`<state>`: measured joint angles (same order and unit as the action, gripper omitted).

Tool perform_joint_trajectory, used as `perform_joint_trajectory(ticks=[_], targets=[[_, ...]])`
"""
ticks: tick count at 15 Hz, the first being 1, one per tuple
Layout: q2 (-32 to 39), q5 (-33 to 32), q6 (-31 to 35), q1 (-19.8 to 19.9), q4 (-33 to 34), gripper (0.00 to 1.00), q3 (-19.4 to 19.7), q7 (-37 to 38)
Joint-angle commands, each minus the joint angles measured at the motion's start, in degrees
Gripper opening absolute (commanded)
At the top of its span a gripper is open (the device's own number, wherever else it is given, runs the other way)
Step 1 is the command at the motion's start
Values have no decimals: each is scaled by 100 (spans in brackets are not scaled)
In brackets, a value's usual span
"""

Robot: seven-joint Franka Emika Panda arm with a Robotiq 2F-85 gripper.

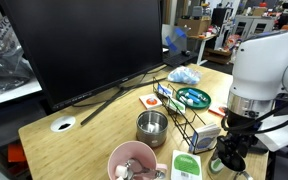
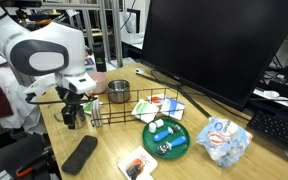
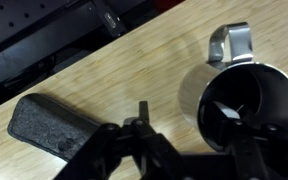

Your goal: Pick up the silver cup and move it slightly to the right.

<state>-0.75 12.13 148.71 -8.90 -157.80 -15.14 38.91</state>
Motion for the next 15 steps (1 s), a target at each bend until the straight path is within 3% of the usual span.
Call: perform_joint_trajectory(ticks=[1, 5, 8, 15], targets=[[69, 66, 137, -102, 56, 30, 129, -148], [34, 88, 178, -124, 90, 2, 117, -197], [1, 307, 172, -202, 131, 0, 82, -570], [-725, 1356, -195, -516, 40, 1, 97, -2748]])
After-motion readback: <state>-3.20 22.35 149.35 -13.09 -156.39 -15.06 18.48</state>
